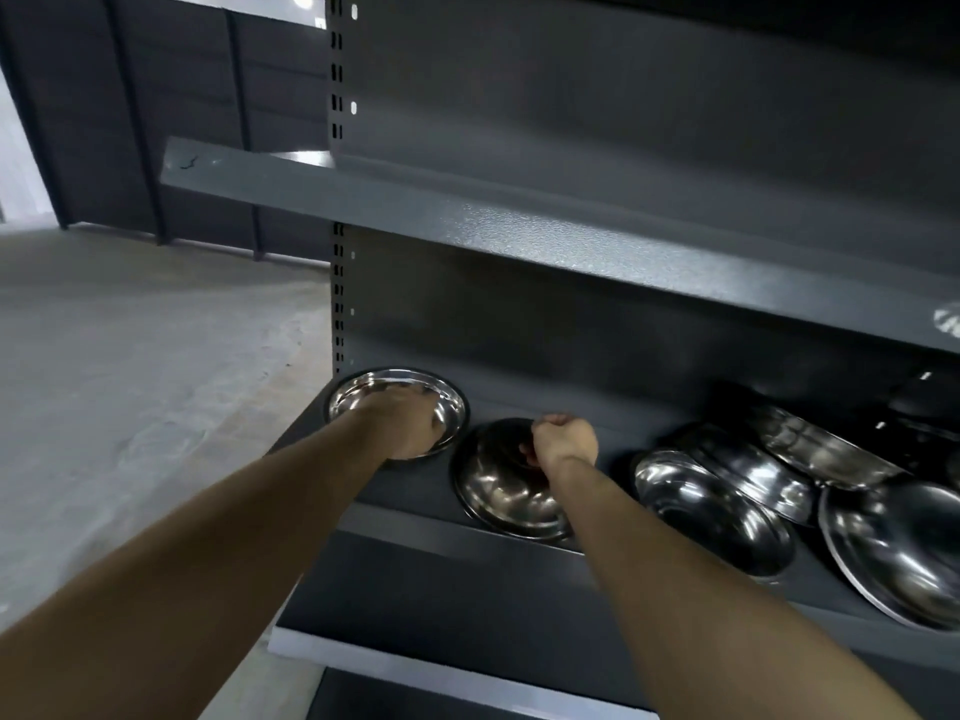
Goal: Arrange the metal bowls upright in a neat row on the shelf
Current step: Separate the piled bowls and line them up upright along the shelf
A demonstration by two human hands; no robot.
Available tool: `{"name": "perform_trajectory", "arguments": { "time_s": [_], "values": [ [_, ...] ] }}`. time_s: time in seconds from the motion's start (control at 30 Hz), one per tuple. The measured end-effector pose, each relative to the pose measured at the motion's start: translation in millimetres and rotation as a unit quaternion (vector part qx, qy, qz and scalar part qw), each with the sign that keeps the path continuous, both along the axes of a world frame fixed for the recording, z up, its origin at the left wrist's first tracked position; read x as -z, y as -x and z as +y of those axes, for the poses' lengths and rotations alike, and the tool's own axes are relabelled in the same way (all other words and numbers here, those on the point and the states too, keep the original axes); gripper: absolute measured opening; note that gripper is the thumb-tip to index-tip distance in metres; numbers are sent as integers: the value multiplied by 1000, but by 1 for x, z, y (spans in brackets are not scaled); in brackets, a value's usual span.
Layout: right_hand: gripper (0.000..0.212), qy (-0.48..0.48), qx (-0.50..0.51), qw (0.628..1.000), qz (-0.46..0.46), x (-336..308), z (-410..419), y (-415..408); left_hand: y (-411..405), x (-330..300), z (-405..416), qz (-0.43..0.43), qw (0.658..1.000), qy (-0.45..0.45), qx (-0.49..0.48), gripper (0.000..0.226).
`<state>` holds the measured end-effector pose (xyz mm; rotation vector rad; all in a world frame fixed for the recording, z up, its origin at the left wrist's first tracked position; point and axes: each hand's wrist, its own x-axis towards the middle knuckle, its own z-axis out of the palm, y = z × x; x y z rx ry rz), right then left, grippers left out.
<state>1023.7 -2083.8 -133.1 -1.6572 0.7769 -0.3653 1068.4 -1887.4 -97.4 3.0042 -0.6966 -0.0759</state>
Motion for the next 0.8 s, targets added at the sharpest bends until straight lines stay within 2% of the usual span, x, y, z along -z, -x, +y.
{"name": "perform_trajectory", "arguments": {
  "time_s": [0.1,0.2,0.27,0.37,0.43,0.6,0.8],
  "values": [
    [18,12,27,999,28,5,-34,15,5,4,-32,7,999,3,38,48],
    [15,15,19,997,76,9,-56,27,11,10,-60,14,998,6,59,46],
    [22,-15,7,995,101,12,-64,33,16,15,-75,29,998,-11,52,52],
    [13,-57,-31,990,124,19,-67,36,20,27,-88,77,997,-24,14,65],
    [15,-59,-64,986,140,23,-66,36,20,35,-91,118,993,-16,-14,76],
    [30,-66,-97,978,171,32,-68,30,21,49,-99,195,977,38,-78,91],
    [41,12,-73,984,159,34,-73,23,20,46,-109,200,965,144,-83,87]
  ]
}}
